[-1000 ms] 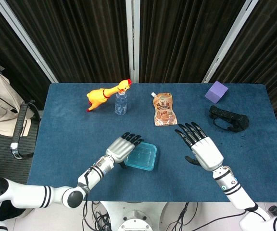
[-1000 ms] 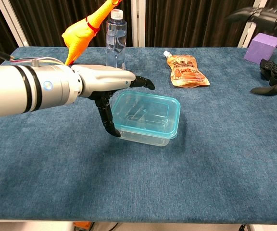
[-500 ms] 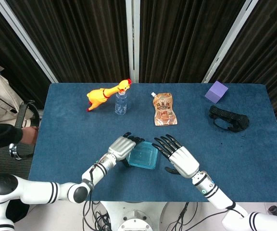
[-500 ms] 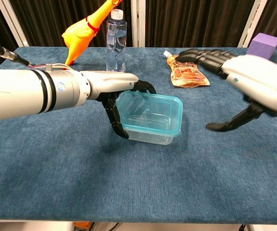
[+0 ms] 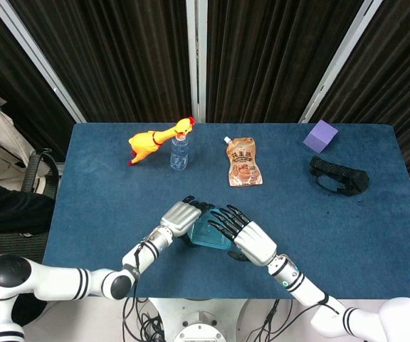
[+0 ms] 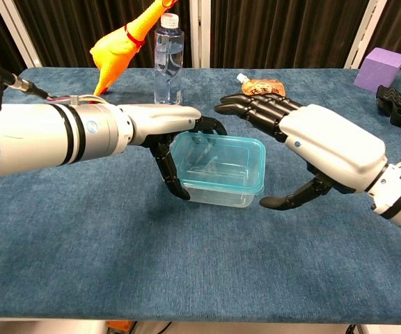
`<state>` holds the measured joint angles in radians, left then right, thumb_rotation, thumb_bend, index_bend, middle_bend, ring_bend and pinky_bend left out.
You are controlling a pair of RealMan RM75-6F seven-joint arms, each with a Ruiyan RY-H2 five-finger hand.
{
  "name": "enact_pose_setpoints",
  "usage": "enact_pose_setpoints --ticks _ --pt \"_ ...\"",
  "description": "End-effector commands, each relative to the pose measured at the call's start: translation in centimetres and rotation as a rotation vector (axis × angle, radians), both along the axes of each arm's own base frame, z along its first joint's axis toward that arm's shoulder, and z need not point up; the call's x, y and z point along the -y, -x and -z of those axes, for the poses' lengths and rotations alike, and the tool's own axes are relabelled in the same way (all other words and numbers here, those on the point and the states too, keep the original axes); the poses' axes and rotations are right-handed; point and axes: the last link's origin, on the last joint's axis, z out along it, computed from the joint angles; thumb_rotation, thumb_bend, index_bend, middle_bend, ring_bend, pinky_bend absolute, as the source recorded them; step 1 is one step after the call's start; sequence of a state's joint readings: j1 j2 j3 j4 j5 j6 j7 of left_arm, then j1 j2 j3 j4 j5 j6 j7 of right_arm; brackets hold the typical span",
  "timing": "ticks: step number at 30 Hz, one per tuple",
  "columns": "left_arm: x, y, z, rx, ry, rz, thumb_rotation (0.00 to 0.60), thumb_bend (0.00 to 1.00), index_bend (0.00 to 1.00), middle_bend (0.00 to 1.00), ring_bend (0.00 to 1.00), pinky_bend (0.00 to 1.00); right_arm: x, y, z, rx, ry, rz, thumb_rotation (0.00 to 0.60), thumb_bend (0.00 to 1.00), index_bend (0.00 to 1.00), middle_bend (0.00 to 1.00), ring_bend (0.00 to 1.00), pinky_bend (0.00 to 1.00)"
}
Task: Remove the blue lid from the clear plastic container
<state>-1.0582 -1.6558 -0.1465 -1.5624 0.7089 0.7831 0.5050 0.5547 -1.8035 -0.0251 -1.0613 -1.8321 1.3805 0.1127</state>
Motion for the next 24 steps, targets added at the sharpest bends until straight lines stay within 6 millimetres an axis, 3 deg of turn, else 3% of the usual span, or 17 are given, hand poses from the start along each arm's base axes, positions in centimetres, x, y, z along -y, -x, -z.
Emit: enact_pose_setpoints --ticks 1,24 --pt "0.0 0.0 0.0 0.000 0.001 0.001 0.600 0.00 0.25 0.34 0.20 0.10 0.2 -0.3 0.3 0.008 0.004 -0.009 0.600 0.04 0.00 0.00 0.00 0.00" --pt "-0.3 0.9 -0.4 -0.029 -0.031 0.017 0.600 0.00 0.25 0.34 0.20 0.10 1.4 -1.3 0.5 -0.009 -0.050 -0.012 0.600 0.04 0.00 0.00 0.00 0.00"
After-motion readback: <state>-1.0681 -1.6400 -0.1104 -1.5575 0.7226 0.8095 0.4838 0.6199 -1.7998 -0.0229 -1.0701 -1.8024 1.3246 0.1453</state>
